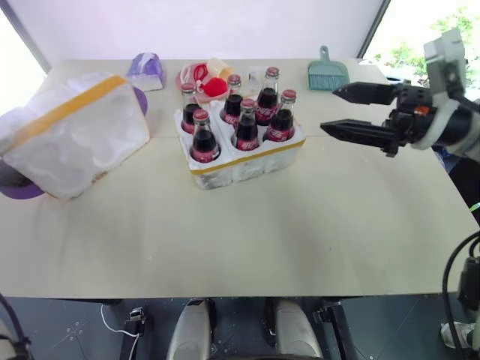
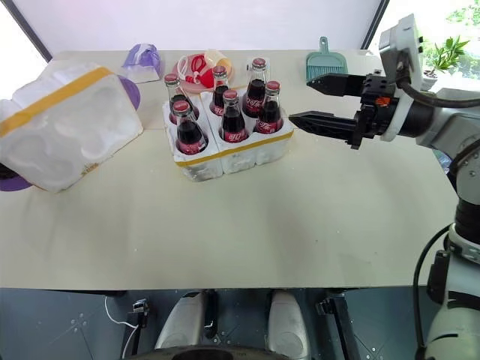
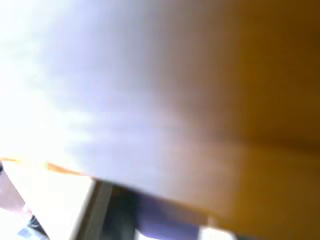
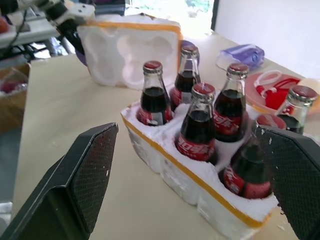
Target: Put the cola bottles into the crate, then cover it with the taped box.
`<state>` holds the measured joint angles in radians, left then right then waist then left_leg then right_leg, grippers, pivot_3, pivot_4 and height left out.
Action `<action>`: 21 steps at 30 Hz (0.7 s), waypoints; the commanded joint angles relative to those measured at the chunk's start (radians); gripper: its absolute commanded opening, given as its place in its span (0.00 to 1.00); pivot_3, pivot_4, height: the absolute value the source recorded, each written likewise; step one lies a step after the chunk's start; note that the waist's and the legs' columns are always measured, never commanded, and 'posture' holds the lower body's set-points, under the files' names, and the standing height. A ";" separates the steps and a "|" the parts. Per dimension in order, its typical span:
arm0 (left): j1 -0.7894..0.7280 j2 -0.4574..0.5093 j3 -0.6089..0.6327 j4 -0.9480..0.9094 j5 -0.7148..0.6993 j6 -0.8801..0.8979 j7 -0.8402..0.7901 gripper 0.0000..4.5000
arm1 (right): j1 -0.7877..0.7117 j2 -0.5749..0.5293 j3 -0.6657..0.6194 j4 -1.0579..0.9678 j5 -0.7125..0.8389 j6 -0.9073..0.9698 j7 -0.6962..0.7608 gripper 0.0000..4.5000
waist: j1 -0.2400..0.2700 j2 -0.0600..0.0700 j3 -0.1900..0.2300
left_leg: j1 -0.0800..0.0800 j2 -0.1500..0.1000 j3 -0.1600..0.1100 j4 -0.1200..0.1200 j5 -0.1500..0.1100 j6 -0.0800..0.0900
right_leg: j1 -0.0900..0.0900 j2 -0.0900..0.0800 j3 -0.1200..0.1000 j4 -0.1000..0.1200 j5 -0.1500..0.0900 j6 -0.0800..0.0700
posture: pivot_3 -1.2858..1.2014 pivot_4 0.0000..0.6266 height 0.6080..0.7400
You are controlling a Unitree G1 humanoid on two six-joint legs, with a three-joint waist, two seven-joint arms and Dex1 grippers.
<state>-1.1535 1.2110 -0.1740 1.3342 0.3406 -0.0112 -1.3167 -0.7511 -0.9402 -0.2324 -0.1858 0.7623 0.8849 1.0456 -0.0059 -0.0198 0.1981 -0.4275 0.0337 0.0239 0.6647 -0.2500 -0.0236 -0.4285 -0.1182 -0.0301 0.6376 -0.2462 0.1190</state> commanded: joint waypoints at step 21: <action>0.150 -0.114 0.209 -0.751 -0.113 -0.059 0.491 0.08 | 0.225 -0.066 -0.099 -0.121 0.013 -0.053 -0.054 1.00 | 0.018 -0.001 0.000 | 0.001 0.000 -0.001 0.003 0.000 0.000 | 0.000 -0.001 0.001 0.008 0.000 0.000 | 0.52 0.24 0.97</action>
<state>-1.0189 1.1030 -0.0003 0.7479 0.2422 -0.1515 -0.8705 -0.5180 -1.0093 -0.3012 -0.2689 0.7533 0.8357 1.0094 0.0120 -0.0211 0.1978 -0.4269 0.0335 0.0232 0.6678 -0.2497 -0.0240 -0.4281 -0.1188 -0.0295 0.6454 -0.2462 0.1190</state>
